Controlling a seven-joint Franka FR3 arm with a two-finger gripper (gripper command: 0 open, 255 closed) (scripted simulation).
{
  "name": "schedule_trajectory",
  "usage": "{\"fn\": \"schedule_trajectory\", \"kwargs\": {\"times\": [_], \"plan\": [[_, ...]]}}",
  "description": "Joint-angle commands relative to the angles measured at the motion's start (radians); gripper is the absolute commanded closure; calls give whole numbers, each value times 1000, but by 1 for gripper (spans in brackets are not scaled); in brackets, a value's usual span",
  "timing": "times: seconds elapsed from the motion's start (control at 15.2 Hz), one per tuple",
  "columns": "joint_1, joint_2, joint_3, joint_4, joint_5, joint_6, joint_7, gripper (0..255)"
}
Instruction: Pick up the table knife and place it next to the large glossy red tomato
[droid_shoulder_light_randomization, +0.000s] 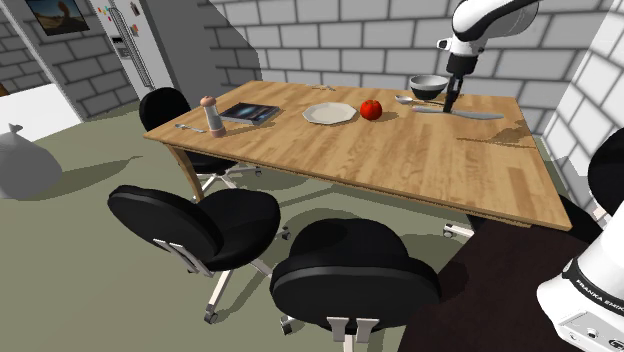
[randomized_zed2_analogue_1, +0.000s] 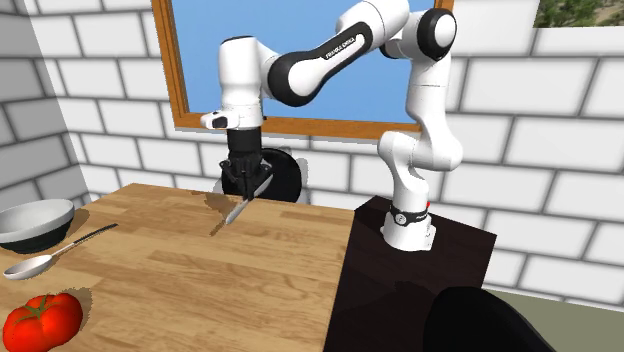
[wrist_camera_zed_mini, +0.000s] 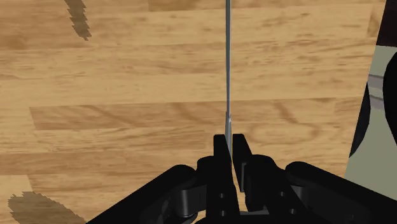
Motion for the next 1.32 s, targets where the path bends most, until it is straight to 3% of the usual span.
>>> {"fn": "schedule_trajectory", "kwargs": {"times": [0.0, 0.26, 0.59, 0.79, 0.92, 1.25], "plan": [[2, 94, -10, 90, 54, -10, -33, 255], [-25, 277, -10, 297, 157, -64, -90, 255], [-103, 511, 15, 609, 264, -171, -127, 255], [-171, 667, 39, 848, 315, -261, -126, 255], [-235, 799, 61, 1071, 349, -349, -111, 255], [-222, 796, 65, 996, 350, -279, -121, 255]]}}
